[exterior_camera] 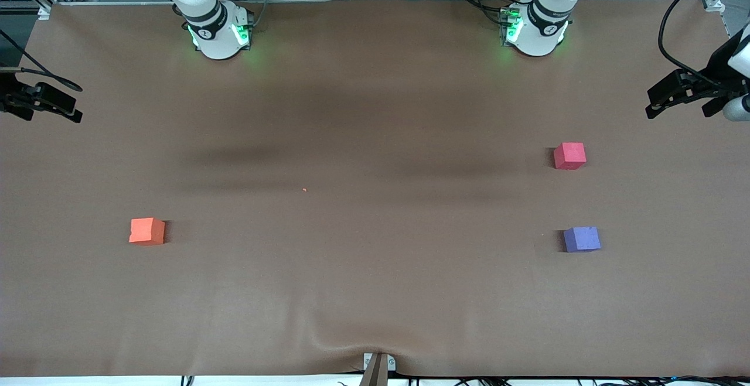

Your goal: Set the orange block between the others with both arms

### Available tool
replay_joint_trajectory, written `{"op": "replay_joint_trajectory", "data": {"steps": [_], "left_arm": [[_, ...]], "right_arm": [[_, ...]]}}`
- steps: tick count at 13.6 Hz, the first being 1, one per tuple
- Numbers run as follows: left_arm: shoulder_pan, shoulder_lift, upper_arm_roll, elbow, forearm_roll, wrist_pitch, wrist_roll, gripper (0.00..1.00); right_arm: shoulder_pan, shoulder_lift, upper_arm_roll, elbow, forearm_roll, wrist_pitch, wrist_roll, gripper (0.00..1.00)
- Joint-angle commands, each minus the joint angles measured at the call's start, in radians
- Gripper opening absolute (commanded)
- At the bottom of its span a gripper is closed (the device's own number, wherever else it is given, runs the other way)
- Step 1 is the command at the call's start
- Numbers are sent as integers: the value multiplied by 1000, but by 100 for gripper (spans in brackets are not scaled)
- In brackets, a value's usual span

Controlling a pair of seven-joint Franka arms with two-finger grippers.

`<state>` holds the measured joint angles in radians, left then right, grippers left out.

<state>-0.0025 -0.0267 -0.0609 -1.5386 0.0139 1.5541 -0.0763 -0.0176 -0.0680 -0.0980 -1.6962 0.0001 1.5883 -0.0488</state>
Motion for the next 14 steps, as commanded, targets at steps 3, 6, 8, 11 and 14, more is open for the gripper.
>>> {"op": "replay_joint_trajectory", "data": {"steps": [3,6,8,11,14], "left_arm": [[4,-1,-5,18,-2,-25,17,100],[4,-1,-5,20,-2,-25,17,100],[4,-1,-5,20,-2,-25,17,100],[4,-1,-5,20,-2,-26,17,100],[2,1,-5,20,-2,-28,17,100]], "right_arm": [[-8,0,9,-5,-9,9,12,100],[-12,7,9,-2,-8,7,14,100],[-5,7,9,-2,-8,7,17,100],[-1,8,9,3,-9,3,36,100],[-1,16,9,13,-9,-4,52,100]]}}
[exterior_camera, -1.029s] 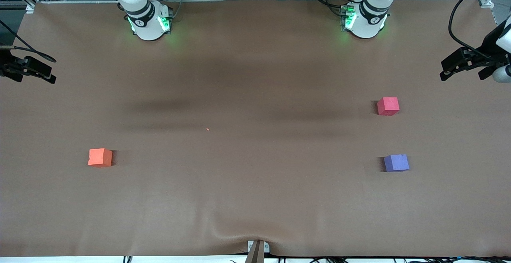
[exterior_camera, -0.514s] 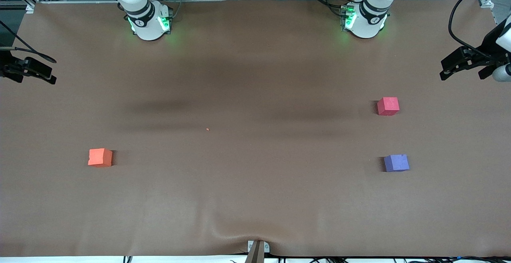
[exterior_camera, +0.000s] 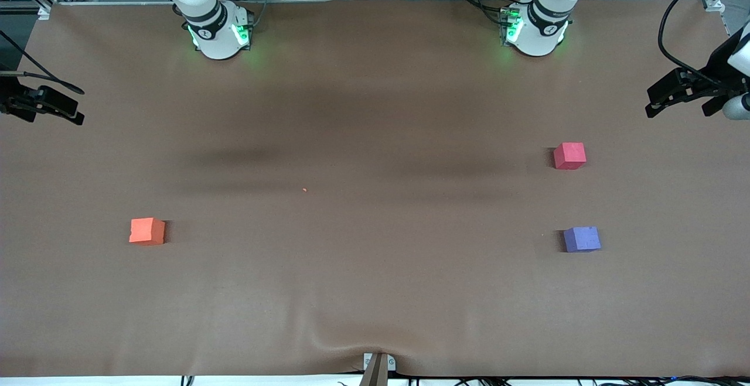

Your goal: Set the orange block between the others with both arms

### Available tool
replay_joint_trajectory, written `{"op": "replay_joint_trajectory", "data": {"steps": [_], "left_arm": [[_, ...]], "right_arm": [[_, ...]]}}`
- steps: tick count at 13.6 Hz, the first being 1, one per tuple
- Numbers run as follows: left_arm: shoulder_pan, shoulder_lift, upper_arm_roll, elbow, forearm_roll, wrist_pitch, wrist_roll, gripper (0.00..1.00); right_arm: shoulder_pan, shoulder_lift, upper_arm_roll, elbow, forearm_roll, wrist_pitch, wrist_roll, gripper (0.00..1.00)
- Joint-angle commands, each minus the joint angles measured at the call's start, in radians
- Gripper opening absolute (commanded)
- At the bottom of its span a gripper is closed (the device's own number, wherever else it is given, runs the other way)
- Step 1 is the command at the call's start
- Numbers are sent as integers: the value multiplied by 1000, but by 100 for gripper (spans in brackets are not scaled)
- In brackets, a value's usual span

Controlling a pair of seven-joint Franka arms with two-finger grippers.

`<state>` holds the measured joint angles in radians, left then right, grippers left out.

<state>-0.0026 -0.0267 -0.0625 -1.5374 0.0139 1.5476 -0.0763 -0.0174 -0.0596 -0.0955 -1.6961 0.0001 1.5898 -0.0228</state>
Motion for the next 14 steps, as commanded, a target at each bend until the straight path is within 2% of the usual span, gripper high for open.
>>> {"op": "replay_joint_trajectory", "data": {"steps": [1,6,9,12,14], "left_arm": [[3,1,-3,19,-2,-21,18,100],[6,11,-2,28,-14,-21,18,100],[7,11,-2,39,-14,-23,18,100],[7,11,-2,39,-15,-23,18,100],[7,11,-2,39,-15,-23,20,100]], "right_arm": [[-3,12,7,24,-9,-5,24,100],[-19,61,7,91,0,2,18,100],[-32,148,5,174,-8,6,14,100],[-53,222,7,188,-25,16,11,100],[-56,298,7,199,-19,102,15,100]]}}
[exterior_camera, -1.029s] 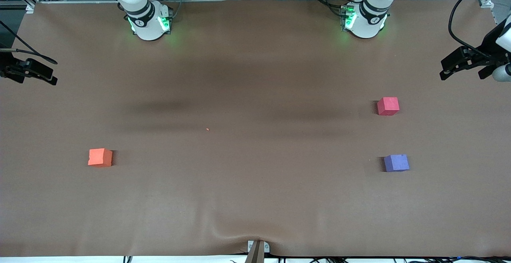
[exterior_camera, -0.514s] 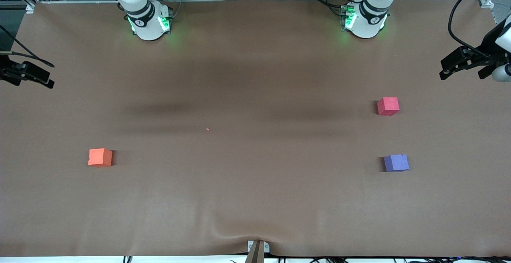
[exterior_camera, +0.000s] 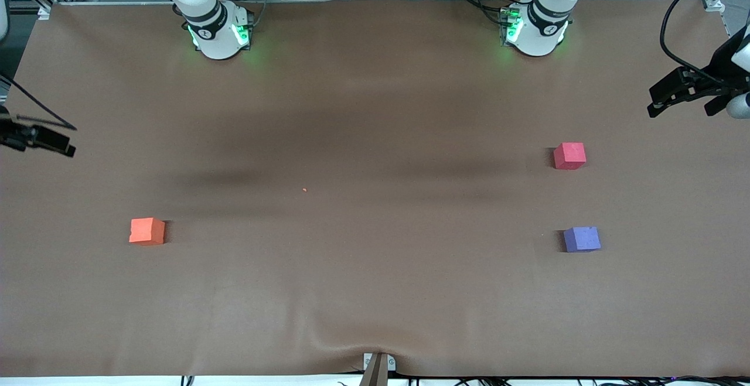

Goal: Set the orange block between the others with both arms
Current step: 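Reach the right gripper down over the orange cube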

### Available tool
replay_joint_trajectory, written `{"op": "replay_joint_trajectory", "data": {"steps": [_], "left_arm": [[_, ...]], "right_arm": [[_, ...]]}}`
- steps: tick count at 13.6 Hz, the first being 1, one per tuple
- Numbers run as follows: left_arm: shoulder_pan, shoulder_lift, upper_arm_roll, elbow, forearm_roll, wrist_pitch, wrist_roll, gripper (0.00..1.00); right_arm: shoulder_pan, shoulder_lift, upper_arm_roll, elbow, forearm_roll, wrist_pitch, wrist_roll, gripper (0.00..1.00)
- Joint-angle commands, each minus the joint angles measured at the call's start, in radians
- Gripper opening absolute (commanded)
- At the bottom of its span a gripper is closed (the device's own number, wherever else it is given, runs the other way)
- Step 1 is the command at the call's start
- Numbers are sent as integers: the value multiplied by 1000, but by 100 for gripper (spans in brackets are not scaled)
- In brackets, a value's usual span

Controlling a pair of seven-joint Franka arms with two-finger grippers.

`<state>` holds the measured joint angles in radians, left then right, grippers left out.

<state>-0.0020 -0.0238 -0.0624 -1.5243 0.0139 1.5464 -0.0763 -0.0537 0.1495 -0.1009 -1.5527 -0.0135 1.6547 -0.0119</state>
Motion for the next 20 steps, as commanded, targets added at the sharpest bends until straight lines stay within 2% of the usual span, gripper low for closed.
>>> {"op": "replay_joint_trajectory", "data": {"steps": [1,4,6,9,10,11,13,16,20], "left_arm": [[7,10,-2,27,-17,-22,20,100],[7,13,-2,26,-17,-22,21,100],[7,18,-2,27,-17,-22,21,100],[7,21,-2,27,-35,-20,21,100],[7,28,-2,27,-48,-20,21,100],[7,30,-2,27,-49,-20,21,100],[7,30,-2,27,-51,-20,21,100],[7,33,-2,27,-51,-17,21,100],[7,39,-2,26,-51,-12,20,100]], "right_arm": [[-14,149,13,57,-9,89,6,100],[-9,287,17,83,-5,215,9,100],[3,346,15,83,-14,241,15,100],[-60,476,15,83,-6,388,-20,100],[-87,517,17,85,0,449,-93,100],[-106,538,17,77,27,511,-161,100],[-103,541,17,62,99,543,-194,100],[-42,570,17,69,101,550,-192,100],[15,599,17,66,96,631,-197,100]]}}
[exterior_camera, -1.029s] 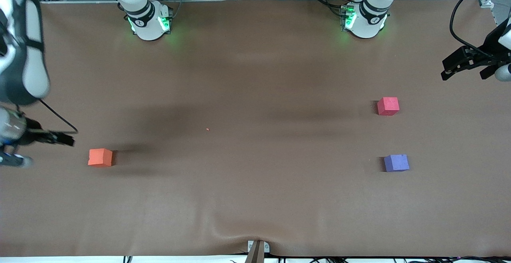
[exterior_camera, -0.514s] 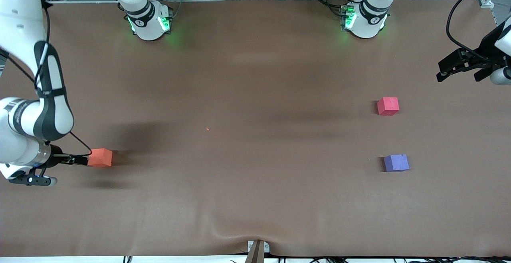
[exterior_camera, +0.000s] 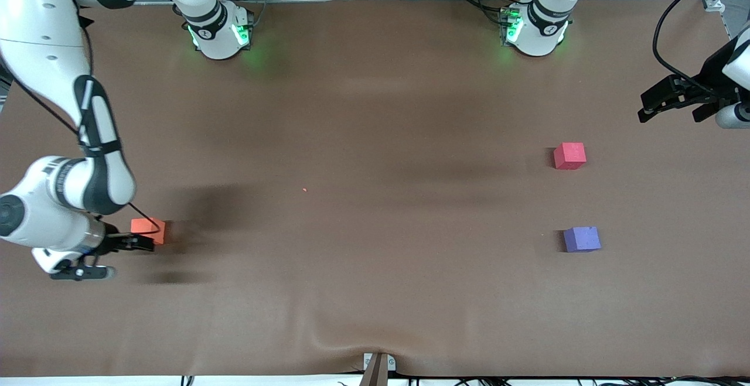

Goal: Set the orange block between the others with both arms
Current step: 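Reach the right gripper down over the orange cube, then close the right gripper on the orange cube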

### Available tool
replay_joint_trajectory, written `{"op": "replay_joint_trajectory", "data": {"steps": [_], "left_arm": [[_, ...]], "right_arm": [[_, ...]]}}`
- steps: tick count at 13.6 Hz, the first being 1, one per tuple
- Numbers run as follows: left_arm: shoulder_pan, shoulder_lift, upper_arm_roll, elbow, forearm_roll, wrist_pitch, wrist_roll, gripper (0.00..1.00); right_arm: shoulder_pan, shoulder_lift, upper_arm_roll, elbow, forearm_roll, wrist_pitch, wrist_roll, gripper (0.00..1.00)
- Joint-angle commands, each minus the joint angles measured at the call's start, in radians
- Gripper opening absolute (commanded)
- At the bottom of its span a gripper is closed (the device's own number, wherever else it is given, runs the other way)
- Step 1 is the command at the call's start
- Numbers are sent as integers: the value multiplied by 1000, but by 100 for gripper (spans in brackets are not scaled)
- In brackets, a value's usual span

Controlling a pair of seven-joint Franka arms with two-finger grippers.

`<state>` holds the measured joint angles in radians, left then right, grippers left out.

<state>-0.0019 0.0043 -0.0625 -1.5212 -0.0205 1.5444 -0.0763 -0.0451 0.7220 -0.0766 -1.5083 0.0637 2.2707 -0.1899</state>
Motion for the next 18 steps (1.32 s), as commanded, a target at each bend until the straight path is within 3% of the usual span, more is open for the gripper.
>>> {"op": "replay_joint_trajectory", "data": {"steps": [1,8,11,18], "left_arm": [[6,11,-2,24,-16,-12,20,100],[8,9,-2,22,-16,-12,23,100],[8,9,-2,22,-16,-12,23,100],[14,13,-2,22,-18,-10,21,100]], "right_arm": [[7,27,-8,22,15,10,-22,100],[-6,24,-15,22,4,-56,-22,100],[-9,24,-15,20,-57,-88,-19,100],[-30,24,-15,33,-110,-115,-23,100]]}}
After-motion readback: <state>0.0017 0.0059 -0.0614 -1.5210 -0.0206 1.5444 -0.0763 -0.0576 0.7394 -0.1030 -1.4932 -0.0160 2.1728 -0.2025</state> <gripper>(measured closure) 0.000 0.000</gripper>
